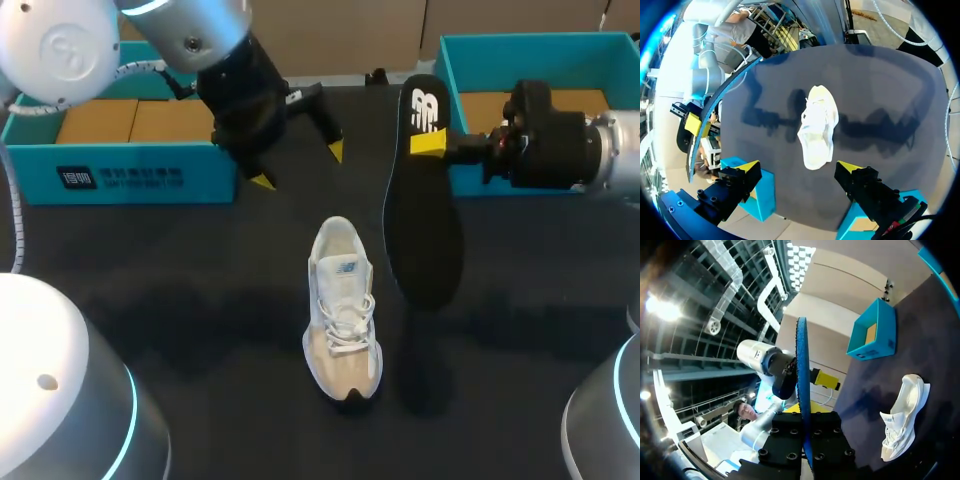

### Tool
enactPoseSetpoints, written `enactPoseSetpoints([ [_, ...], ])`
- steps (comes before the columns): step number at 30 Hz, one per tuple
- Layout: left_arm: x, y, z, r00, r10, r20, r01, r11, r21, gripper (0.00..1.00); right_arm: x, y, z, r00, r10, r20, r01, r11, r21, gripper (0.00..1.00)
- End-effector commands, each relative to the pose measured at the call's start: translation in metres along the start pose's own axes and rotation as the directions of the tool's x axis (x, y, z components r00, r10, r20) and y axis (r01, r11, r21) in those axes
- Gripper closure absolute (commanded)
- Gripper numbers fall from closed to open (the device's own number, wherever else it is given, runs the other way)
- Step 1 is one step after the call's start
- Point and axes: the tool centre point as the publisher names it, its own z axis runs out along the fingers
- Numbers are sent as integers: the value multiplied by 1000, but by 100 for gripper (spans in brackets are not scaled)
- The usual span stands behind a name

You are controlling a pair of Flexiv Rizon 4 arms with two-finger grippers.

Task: Take the shoe out of the shoebox, open the shoe tongue, remove and reinsert the insole, then place the shoe into the shoebox

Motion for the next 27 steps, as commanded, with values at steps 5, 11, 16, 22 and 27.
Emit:
enactPoseSetpoints([
  [5,-9,-3,-8,979,61,194,-57,998,-26,0,-8,11,-3,999,48,22,-47,998,-30,100],
  [11,-9,-5,-11,969,74,234,-74,997,-10,0,-12,24,-9,994,110,22,-108,992,-71,100],
  [16,-10,-6,-13,951,90,296,-89,996,-17,0,-17,35,-13,986,167,16,-165,983,-75,100],
  [22,-14,-5,-18,911,99,401,-89,995,-42,0,-23,49,-9,962,272,-27,-273,957,-93,100],
  [27,-18,-5,-21,877,95,471,-80,995,-52,0,-29,60,-5,955,294,-26,-295,950,-101,100],
])
